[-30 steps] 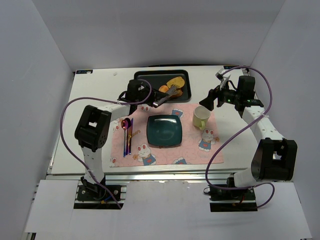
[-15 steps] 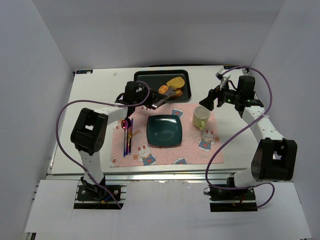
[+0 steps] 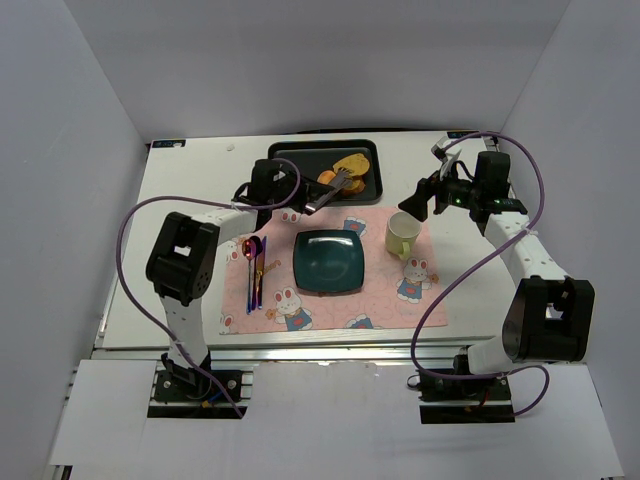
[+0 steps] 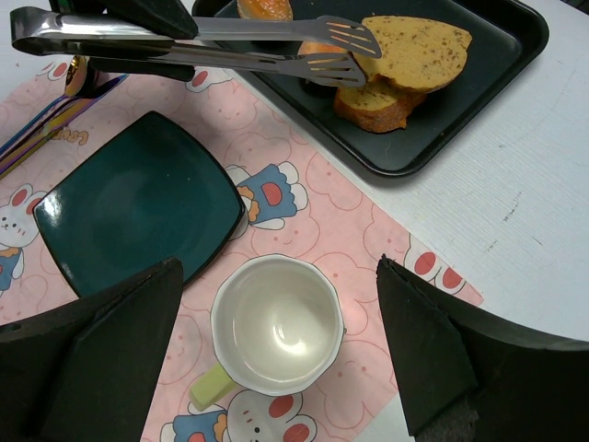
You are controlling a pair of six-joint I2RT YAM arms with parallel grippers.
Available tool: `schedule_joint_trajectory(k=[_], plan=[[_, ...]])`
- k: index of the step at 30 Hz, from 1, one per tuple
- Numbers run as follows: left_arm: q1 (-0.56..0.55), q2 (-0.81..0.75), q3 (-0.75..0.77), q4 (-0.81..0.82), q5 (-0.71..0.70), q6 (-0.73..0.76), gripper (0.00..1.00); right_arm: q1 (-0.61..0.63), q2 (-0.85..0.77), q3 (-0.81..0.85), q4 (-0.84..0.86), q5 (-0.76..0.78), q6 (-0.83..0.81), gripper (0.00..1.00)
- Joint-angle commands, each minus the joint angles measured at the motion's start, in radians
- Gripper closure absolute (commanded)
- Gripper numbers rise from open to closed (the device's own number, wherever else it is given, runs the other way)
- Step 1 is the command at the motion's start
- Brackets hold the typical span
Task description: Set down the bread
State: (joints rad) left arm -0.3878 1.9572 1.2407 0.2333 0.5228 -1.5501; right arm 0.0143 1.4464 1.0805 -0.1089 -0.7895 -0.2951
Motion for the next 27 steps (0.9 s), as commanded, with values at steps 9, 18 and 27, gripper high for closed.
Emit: schedule_joint_trajectory(k=[9,18,27], plan=[[0.006,0.028,0.057,0.043,0.013,-0.011,0.52,-0.004,-0.029,-0.01,0.026,-0.02,0.005,0.11],[0.006,0.066,0.088,0.06,-0.007,-0.024,0.63,-0.004,-0.026,-0.008,0.031,-0.024,0.014,0.11],[0.009,0.034,0.091,0.11,0.017,0.004,0.89,-0.033,-0.04,-0.014,0.021,-0.027,0.004,0.11]])
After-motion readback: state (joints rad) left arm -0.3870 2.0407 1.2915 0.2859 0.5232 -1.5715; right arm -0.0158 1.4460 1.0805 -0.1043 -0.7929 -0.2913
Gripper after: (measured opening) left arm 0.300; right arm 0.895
